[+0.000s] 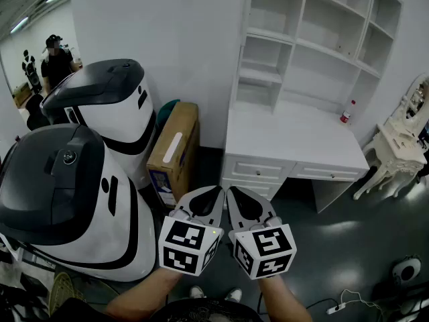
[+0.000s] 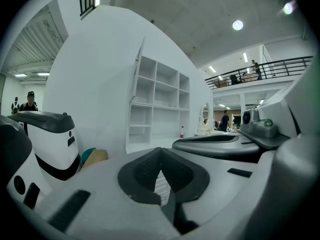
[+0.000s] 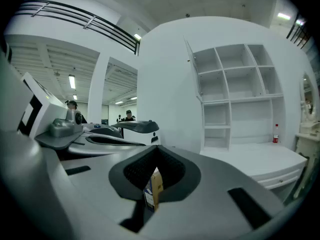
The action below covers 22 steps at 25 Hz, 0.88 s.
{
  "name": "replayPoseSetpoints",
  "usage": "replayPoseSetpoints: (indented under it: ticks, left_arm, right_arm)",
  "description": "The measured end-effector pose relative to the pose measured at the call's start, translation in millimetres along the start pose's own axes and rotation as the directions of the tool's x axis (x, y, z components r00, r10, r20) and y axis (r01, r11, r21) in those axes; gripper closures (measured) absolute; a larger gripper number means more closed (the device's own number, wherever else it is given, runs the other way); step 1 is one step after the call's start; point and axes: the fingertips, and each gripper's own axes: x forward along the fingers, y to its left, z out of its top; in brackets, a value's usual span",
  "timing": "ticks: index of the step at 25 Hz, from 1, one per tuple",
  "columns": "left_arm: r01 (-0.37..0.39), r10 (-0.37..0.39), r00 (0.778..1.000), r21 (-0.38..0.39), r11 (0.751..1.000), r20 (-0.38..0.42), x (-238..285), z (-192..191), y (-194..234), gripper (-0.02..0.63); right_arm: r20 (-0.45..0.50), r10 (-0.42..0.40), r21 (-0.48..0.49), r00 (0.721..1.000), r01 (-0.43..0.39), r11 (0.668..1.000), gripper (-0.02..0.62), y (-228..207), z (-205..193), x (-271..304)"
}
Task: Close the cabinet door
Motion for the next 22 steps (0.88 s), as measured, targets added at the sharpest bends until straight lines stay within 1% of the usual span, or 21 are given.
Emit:
replayPoseSetpoints:
  ticks: [5, 10, 15, 22]
  left_arm:
    - [0.007, -0.007, 1.0, -0.003, 1.0, 0.001, -11, 0, 10, 0.594]
    - [0.022, -0.022, 1.0, -0.015, 1.0, 0.007, -16, 3, 20, 0.594]
    - [0.029, -0.029, 0.999, -0.011, 1.0, 0.019, -18, 8, 27, 0.594]
    - [0.034, -0.034, 0.999, -0.001, 0.999, 0.029, -8, 14, 32, 0.594]
  right_arm:
    - [-0.005, -0.016, 0.022, 1.0, 0.017, 1.0, 0.575, 14, -1, 2]
    - [-0.004, -0.03, 0.019, 1.0, 0.03, 0.999, 0.575, 22, 2, 7]
    - [0.028, -0.015, 0.028, 1.0, 0.014, 0.999, 0.575, 32, 7, 12]
    - [0.031, -0.037, 0.026, 0.999, 0.036, 0.999, 0.575, 21, 10, 22]
